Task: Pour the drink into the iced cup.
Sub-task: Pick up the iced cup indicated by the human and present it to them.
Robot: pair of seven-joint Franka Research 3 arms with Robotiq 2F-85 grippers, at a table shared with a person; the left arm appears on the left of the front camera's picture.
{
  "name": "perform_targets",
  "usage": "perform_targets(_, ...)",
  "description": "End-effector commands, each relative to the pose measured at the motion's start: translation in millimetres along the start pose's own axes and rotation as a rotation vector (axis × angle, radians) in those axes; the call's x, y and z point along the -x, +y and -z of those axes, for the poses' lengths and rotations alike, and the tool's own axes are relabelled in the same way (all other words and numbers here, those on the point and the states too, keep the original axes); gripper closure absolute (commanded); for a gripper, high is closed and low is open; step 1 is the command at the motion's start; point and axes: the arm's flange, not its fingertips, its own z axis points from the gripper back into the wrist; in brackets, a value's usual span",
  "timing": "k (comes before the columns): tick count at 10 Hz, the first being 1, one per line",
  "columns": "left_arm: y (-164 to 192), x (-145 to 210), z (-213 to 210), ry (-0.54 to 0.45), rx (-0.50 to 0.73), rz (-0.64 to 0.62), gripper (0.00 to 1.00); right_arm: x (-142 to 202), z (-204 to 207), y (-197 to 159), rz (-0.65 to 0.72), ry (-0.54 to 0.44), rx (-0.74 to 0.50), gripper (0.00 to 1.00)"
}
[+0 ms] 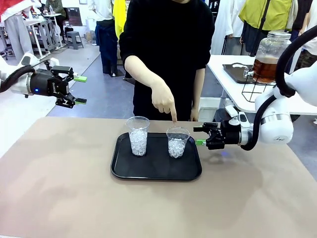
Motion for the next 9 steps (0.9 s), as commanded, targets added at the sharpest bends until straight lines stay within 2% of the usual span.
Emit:
perform_targets(1,-1,2,0,-0.004,-0.003,0.001,0.00,5,13,-5,-0.036,-0.019,0.014,0.00)
perform_targets(9,-1,2,0,-0.004,-0.003,0.001,0.00,13,39,5,0.004,-0.013,-0.069,0.00)
